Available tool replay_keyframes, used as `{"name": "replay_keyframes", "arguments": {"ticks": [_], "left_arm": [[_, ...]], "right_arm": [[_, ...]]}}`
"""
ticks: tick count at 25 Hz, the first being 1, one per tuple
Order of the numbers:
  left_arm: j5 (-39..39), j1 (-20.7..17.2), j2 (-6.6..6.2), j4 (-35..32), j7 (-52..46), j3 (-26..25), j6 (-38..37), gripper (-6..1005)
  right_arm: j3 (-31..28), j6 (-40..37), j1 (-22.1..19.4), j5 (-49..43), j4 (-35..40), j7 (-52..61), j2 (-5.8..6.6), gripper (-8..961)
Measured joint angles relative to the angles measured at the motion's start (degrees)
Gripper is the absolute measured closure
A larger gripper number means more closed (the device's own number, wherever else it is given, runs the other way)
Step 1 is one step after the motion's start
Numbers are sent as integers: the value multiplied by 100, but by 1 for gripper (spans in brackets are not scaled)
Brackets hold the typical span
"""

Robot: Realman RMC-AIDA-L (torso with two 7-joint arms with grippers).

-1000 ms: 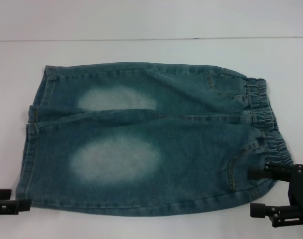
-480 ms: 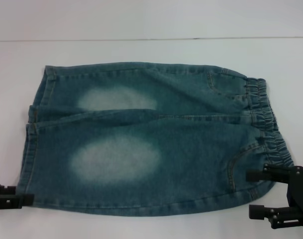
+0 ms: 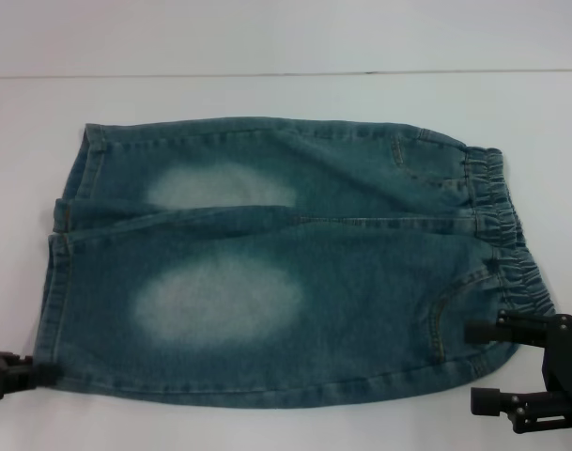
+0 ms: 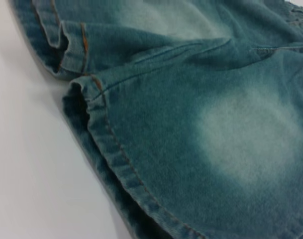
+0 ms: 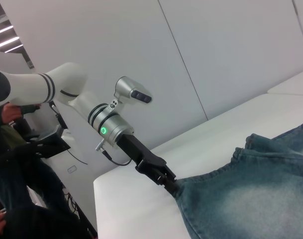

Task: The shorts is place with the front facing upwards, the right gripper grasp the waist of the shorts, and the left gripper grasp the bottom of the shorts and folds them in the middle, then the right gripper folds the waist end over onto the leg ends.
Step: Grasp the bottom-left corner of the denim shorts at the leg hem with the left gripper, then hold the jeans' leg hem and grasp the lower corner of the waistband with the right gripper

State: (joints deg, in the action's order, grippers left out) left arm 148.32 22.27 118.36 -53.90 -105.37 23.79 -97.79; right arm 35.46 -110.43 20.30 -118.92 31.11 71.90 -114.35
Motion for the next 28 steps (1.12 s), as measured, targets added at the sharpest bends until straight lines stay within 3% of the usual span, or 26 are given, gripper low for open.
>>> {"name": "replay_keyframes", "arguments": {"ticks": [1, 4, 12, 17, 20, 23, 28], "left_arm": [[-12, 3, -1, -5, -1, -12, 0, 613], [-25, 5, -6, -7, -1, -28, -4, 853], [-108, 99, -19, 15, -117, -301, -19, 900], [-430, 201, -80, 58, -211, -536, -140, 931], [-530, 268, -90, 60, -336, -528, -129, 950], [-590, 349, -90, 62, -378, -533, -88, 950], [-743, 412, -86, 64, -393, -536, -7, 949]], "right_arm": [[-5, -2, -1, 0, 0, 0, 0, 31], [-23, -4, -7, 0, 0, 0, 0, 31], [-398, -16, 58, 109, 7, 387, 23, 32], [-1095, 35, 196, 262, 440, 1943, 132, 32], [-1142, 37, 258, 200, 1108, 2991, 140, 32], [-915, 14, 339, -296, 1851, 3568, 157, 32], [-406, -184, 579, -1835, 2601, 3189, 213, 32]]}}
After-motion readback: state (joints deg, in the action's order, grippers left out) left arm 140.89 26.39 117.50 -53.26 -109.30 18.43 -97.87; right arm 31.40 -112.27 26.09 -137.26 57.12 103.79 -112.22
